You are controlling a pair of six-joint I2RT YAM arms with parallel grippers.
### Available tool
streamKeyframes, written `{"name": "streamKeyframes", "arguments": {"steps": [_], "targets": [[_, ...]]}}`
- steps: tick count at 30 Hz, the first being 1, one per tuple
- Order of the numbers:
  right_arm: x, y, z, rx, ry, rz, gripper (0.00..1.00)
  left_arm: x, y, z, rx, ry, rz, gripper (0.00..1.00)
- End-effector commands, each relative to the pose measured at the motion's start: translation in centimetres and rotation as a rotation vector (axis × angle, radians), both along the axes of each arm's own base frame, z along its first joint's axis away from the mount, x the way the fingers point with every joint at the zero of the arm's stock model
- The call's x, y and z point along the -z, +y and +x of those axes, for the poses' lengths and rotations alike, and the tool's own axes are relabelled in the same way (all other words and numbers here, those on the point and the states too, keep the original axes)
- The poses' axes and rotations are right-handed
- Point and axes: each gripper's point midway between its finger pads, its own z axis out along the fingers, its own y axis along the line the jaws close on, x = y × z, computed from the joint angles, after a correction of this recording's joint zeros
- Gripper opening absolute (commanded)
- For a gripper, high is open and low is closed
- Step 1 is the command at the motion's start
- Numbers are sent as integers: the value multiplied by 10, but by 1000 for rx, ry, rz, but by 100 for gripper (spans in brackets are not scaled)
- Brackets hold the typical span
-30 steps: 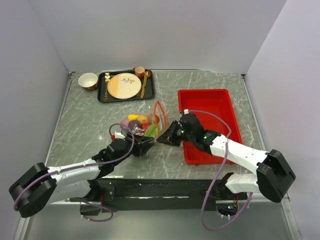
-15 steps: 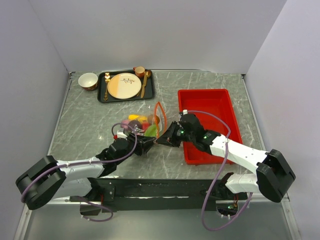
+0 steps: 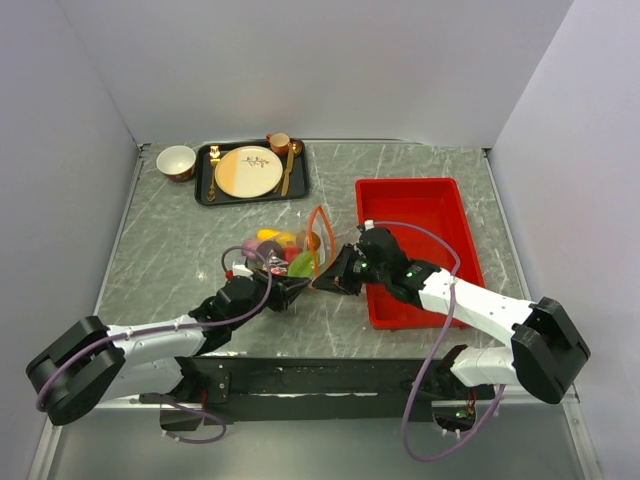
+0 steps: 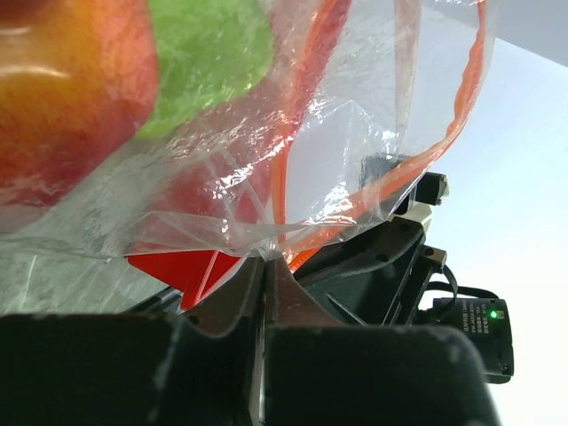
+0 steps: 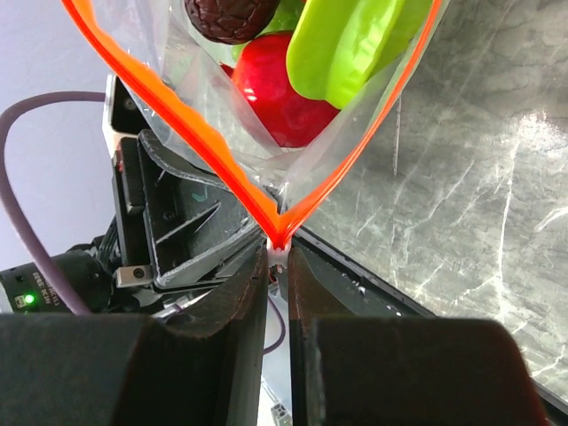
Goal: Place the food in the zip-top bag and seal the zipper
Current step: Zip the zipper food storage bag at the center of the board.
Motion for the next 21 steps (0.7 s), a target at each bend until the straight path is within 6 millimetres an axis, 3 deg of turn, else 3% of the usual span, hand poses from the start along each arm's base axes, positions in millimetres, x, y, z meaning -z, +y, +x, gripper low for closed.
{"name": "streamKeyframes", "arguments": {"steps": [1, 21], "targets": [[-8, 4, 9, -2, -31, 1, 9, -11, -3, -3, 18, -10, -26, 1], [-14, 2, 34, 27, -74, -51, 8, 9, -13, -26, 150, 30, -57, 1]]}}
